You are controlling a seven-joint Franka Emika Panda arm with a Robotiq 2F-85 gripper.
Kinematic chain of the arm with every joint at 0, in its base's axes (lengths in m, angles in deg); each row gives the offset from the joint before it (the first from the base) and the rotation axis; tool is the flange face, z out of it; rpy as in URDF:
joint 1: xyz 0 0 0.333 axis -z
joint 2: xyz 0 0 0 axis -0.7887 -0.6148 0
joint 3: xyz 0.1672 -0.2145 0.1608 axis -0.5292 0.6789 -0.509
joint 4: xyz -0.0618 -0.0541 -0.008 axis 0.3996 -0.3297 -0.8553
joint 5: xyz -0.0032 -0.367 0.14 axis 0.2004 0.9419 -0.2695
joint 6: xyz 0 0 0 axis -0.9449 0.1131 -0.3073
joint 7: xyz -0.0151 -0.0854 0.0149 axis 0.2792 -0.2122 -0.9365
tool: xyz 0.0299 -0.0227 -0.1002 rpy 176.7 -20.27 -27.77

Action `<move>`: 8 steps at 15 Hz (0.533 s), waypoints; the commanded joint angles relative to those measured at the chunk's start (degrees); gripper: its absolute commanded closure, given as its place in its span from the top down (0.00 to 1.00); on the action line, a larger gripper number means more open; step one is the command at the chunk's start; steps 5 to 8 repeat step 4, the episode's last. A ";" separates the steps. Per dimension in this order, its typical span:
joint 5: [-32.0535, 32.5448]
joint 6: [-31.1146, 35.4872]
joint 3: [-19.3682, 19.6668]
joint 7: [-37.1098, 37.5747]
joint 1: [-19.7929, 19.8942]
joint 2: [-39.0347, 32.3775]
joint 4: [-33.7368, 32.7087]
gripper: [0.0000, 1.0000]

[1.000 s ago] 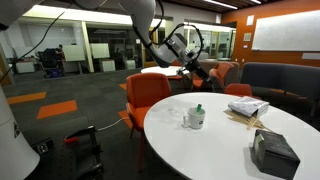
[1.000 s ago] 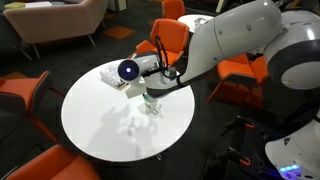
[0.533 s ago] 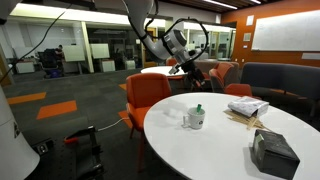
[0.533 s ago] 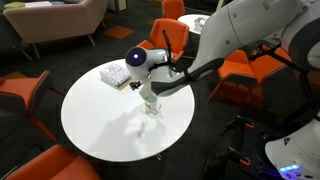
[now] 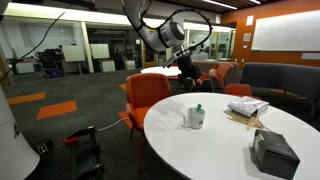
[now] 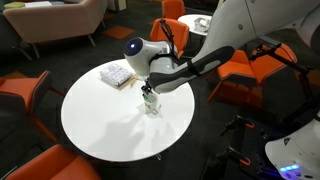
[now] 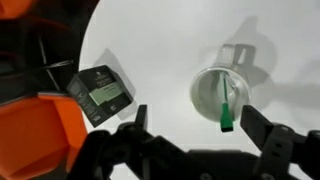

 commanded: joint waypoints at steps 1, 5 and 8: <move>2.65 5.33 1.05 -3.25 -0.22 1.38 2.32 1.00; 0.81 12.18 0.91 -2.08 0.90 1.38 3.49 1.00; 0.81 12.18 0.91 -2.08 0.90 1.38 3.49 1.00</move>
